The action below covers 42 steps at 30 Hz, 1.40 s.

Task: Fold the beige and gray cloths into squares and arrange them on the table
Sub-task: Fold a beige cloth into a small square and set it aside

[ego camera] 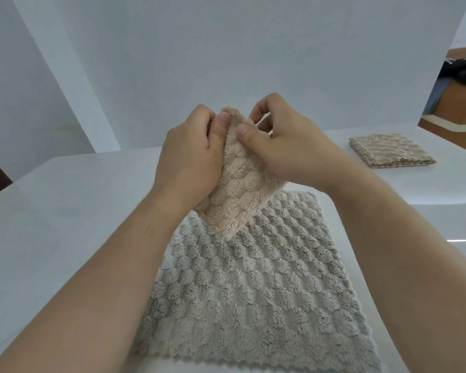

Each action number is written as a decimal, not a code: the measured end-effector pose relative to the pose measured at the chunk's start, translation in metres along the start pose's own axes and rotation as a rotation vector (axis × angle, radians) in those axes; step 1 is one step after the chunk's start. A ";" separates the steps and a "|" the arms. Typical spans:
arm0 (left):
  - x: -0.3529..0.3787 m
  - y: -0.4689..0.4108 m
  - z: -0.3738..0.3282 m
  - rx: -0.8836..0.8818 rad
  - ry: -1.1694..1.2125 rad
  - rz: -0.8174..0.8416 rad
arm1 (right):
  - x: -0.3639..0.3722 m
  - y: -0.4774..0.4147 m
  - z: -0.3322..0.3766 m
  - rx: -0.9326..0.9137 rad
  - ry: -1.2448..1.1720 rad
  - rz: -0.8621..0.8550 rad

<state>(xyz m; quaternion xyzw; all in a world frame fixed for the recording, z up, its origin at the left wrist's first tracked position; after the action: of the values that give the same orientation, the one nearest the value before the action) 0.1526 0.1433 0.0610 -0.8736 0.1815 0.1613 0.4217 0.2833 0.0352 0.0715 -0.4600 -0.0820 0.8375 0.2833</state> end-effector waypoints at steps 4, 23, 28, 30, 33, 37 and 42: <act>-0.012 -0.007 0.003 0.001 0.017 -0.097 | -0.003 0.000 -0.005 0.024 0.051 0.086; -0.025 -0.015 0.022 -0.090 -0.025 -0.113 | -0.019 0.006 -0.019 -0.067 -0.334 0.463; -0.018 -0.016 0.028 -0.143 -0.012 -0.076 | -0.014 0.002 -0.022 -0.001 -0.302 0.390; -0.019 -0.017 0.027 -0.175 -0.014 -0.060 | -0.013 0.000 -0.023 0.042 -0.321 0.361; -0.022 -0.019 0.026 -0.246 0.077 -0.066 | -0.010 -0.002 -0.023 0.100 -0.363 0.312; -0.027 -0.021 0.024 -0.350 0.267 -0.116 | -0.003 -0.007 -0.024 0.206 -0.520 0.202; -0.026 -0.020 0.023 -0.340 0.272 0.015 | 0.006 -0.009 -0.032 0.328 -0.608 0.097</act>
<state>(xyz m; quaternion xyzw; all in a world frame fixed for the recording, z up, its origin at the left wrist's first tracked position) 0.1354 0.1777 0.0727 -0.9446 0.2133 0.0731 0.2385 0.3104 0.0422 0.0530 -0.1413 -0.0050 0.9508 0.2758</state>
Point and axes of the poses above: each hand's wrist, its own y-axis away from the middle knuckle, its own x-axis out of the palm, z = x × y, the point moved 2 cm from there along -y, towards the middle knuckle, and after that the axes turned 12 degrees about y, right-handed, at the moved point
